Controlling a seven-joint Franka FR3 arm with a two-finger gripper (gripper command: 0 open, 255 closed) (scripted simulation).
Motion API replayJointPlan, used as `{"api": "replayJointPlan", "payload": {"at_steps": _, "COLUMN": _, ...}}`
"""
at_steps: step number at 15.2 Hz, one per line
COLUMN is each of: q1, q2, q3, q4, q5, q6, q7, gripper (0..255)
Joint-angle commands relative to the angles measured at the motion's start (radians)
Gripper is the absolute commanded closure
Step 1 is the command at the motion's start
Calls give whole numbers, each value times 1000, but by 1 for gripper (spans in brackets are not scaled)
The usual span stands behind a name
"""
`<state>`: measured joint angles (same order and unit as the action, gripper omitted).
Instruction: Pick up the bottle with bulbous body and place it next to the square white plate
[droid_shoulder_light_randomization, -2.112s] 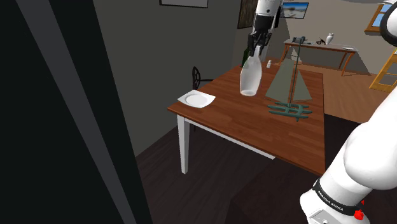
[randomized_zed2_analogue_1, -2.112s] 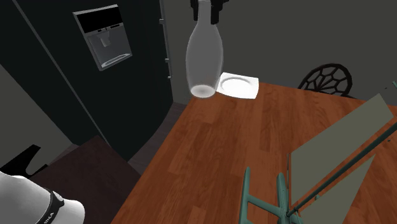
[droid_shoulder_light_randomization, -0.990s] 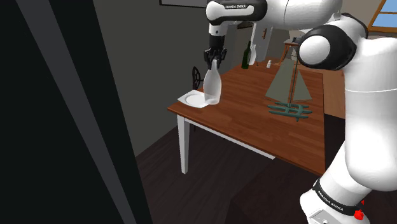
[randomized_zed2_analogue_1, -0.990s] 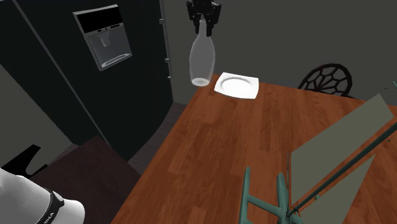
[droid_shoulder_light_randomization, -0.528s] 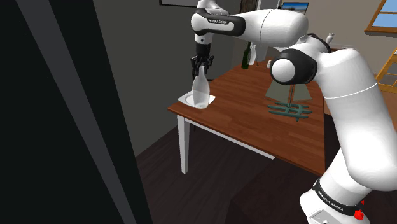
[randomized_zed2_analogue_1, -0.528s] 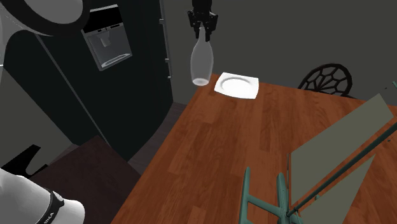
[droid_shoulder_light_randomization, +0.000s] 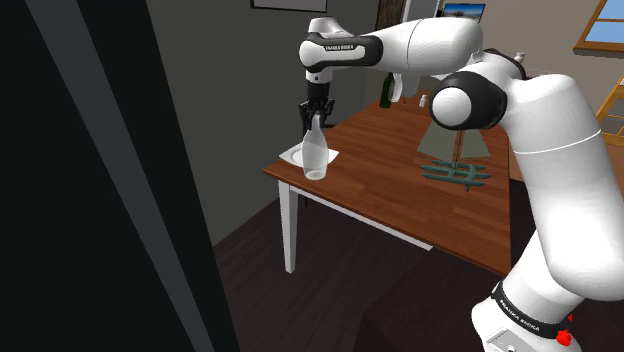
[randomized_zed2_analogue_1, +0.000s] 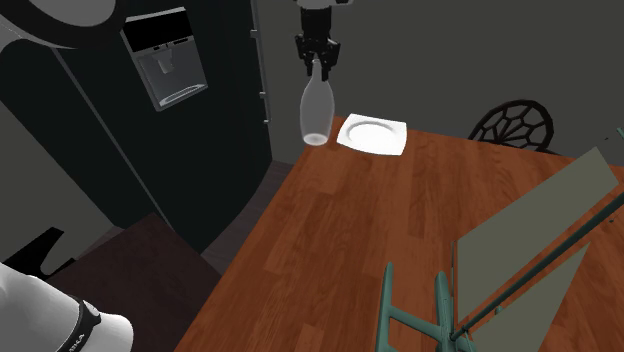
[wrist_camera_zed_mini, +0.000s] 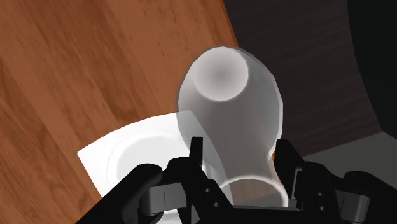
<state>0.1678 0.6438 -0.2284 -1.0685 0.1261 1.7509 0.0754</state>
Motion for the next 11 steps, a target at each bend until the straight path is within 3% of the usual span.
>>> {"api": "replayJointPlan", "payload": {"at_steps": 1, "q1": 1, "q2": 0, "q3": 0, "q4": -25, "q5": 0, "q6": 27, "q7": -2, "gripper": 255}}
{"api": "replayJointPlan", "payload": {"at_steps": 5, "q1": 6, "q2": -2, "q3": 1, "q4": -84, "q5": 1, "q6": 82, "q7": -4, "gripper": 255}}
{"api": "replayJointPlan", "payload": {"at_steps": 11, "q1": 7, "q2": -2, "q3": 1, "q4": -88, "q5": 1, "q6": 87, "q7": -4, "gripper": 255}}
